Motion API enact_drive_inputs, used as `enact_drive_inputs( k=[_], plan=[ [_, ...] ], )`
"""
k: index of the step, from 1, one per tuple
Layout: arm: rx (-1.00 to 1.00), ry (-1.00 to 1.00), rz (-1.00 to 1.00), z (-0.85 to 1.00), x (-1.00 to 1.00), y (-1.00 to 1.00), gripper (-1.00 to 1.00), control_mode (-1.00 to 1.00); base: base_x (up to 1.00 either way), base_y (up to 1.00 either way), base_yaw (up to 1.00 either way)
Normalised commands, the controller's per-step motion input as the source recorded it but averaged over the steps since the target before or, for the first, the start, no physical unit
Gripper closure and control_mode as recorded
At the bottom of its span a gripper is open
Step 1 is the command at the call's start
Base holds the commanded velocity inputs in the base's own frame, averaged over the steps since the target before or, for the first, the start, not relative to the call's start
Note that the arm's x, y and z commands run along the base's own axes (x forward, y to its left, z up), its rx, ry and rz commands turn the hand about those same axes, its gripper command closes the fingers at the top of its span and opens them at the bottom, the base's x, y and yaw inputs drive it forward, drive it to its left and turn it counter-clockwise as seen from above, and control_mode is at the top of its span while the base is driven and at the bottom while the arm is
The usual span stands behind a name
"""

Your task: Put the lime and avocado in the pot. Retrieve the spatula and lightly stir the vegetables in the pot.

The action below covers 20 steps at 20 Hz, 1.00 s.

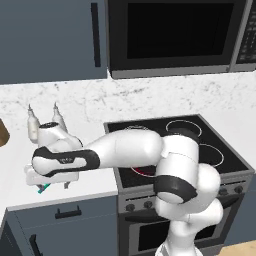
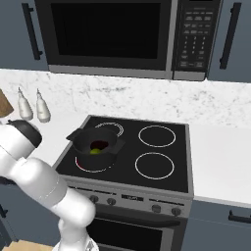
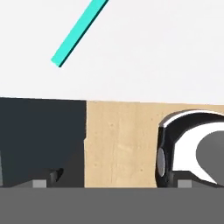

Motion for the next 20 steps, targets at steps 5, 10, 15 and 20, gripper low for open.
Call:
enact_drive_inputs(
  k=[5,10,15,20],
  plan=[
    [0.00,0.00,-0.19,-0.26,0.43,0.04,-1.00,-1.00,0.00,0.00,0.00],
    [0.00,0.00,-0.10,-0.41,0.47,0.33,-1.00,-1.00,0.00,0.00,0.00],
    [0.00,0.00,-0.07,-0.12,0.40,0.33,-1.00,-1.00,0.00,0.00,0.00],
    [0.00,0.02,-0.05,-0.16,0.31,0.29,-1.00,-1.00,0.00,0.00,0.00]
  ],
)
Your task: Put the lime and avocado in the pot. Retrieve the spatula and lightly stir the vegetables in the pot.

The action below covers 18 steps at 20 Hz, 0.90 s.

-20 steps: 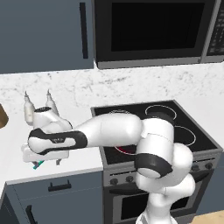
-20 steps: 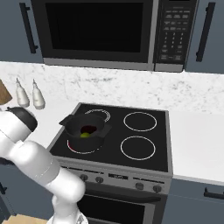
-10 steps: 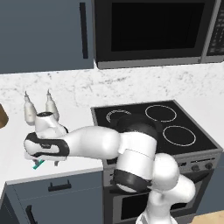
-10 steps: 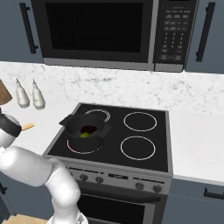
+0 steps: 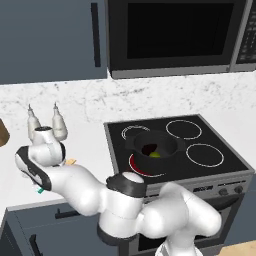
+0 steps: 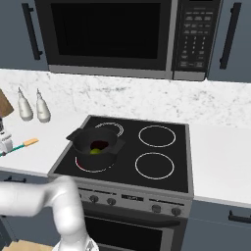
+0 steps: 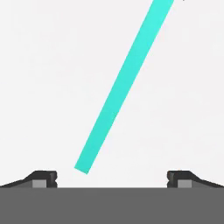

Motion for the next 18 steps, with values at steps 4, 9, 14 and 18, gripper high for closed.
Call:
enact_drive_inputs(
  k=[4,9,14,18],
  plan=[
    [0.00,0.00,-0.05,-0.44,0.26,0.28,-1.00,-1.00,0.00,0.00,0.00],
    [0.00,0.00,-0.04,-0.36,0.11,0.17,-1.00,-1.00,0.00,0.00,0.00],
    [0.00,0.00,-0.03,-0.44,-0.04,0.00,-1.00,-1.00,0.00,0.00,0.00],
    [0.00,-0.01,-0.04,-0.60,-0.29,-0.07,1.00,-1.00,0.00,0.00,0.00]
  ],
)
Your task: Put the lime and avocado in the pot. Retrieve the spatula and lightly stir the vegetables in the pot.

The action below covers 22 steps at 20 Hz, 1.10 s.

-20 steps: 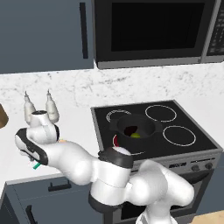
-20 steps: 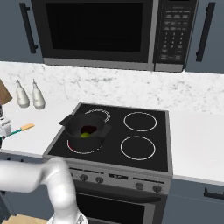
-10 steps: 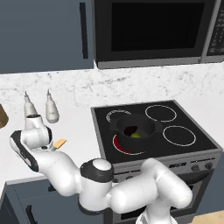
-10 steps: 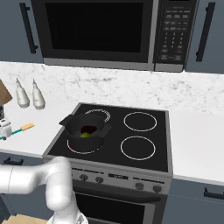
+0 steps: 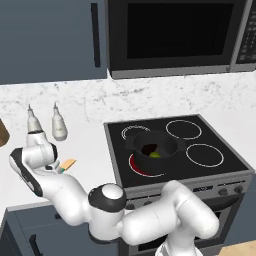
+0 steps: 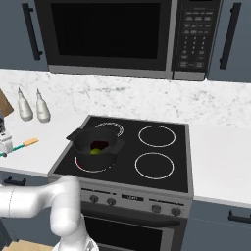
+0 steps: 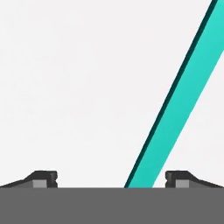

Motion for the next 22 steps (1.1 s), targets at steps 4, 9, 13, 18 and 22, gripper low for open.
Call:
enact_drive_inputs(
  k=[4,9,13,18,22],
  plan=[
    [0.00,-0.01,-0.06,-0.76,-0.60,-0.21,1.00,-1.00,0.00,0.00,0.00],
    [0.00,0.00,-0.06,-0.75,-0.72,-0.14,1.00,-1.00,0.00,0.00,0.00],
    [0.00,0.01,-0.03,-0.72,-0.80,-0.05,1.00,-1.00,0.00,0.00,0.00],
    [0.00,0.05,0.01,-0.37,-0.97,-0.13,1.00,-1.00,0.00,0.00,0.00],
    [0.00,0.01,0.07,-0.09,-1.00,-0.24,1.00,-1.00,0.00,0.00,0.00]
  ],
)
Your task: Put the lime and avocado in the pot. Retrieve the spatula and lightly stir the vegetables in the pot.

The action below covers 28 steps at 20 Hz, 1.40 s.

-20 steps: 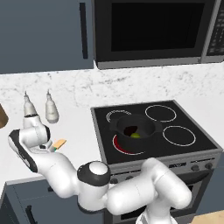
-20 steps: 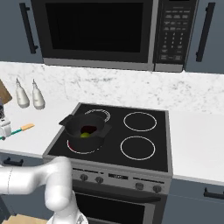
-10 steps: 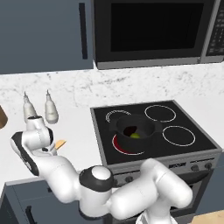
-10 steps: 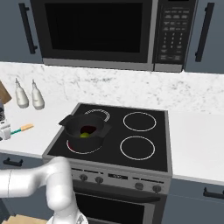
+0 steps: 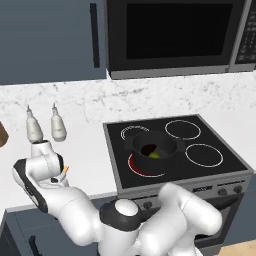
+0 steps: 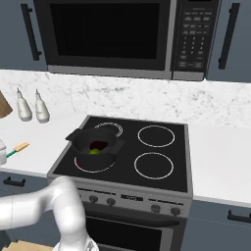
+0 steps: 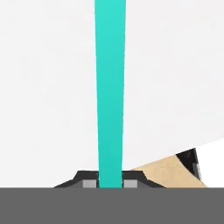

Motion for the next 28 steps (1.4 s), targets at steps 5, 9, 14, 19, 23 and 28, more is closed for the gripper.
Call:
enact_drive_inputs(
  k=[5,9,14,19,23,28],
  plan=[
    [-0.01,0.07,0.04,-0.32,-0.82,-0.30,1.00,-1.00,0.00,0.00,0.00],
    [0.00,0.12,0.00,-0.31,0.06,-0.32,1.00,-1.00,0.00,0.00,0.00],
    [0.00,0.06,0.00,-0.19,0.16,-0.30,1.00,-1.00,0.00,0.00,0.00],
    [0.00,0.00,0.03,-0.06,-0.01,-0.18,1.00,-1.00,0.00,0.00,0.00],
    [0.05,-0.02,0.00,0.72,-0.45,-0.33,1.00,-1.00,0.00,0.00,0.00],
    [0.15,-0.04,0.00,0.96,-0.67,-0.52,1.00,-1.00,0.00,0.00,0.00]
  ],
)
